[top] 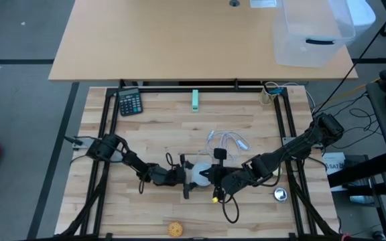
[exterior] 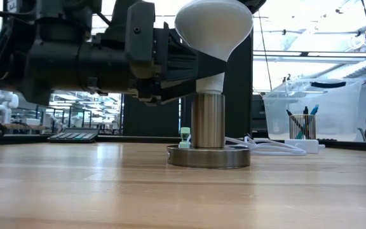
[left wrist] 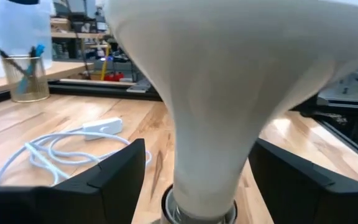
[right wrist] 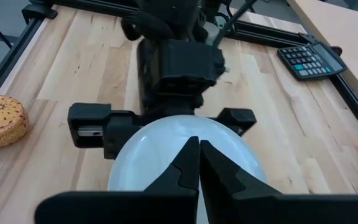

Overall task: Screw lightbulb
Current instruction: Insert the white lightbulb into the silver lamp

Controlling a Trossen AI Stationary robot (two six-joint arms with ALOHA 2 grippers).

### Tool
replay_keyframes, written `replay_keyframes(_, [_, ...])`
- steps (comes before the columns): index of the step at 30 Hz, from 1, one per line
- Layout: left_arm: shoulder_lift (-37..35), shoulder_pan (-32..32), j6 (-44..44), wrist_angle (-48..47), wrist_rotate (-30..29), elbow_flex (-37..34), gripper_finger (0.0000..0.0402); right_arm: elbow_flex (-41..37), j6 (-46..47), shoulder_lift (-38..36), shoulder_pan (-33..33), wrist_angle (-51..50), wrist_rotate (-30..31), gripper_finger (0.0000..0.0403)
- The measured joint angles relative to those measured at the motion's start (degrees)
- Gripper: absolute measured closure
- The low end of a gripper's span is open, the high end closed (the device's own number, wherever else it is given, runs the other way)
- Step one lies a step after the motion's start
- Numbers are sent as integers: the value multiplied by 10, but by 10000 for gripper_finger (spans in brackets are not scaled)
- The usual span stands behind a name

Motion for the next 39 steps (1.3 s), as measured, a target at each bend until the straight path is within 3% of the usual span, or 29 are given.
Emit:
replay_keyframes(13, [0, -21, 3, 4, -56, 20, 115, 0, -2, 0, 0, 0, 3, 403])
replay_keyframes(21, [0, -23, -1, -124, -111, 81, 115, 0, -2, 0, -1, 0, 3, 403])
replay_keyframes(32, [-1, -39, -4, -125, -199, 96, 115, 0, -2, 0, -1, 0, 4, 403])
replay_keyframes(39, [-1, -42, 3, -128, -203, 96, 162, 0, -2, 0, -1, 0, 12, 403])
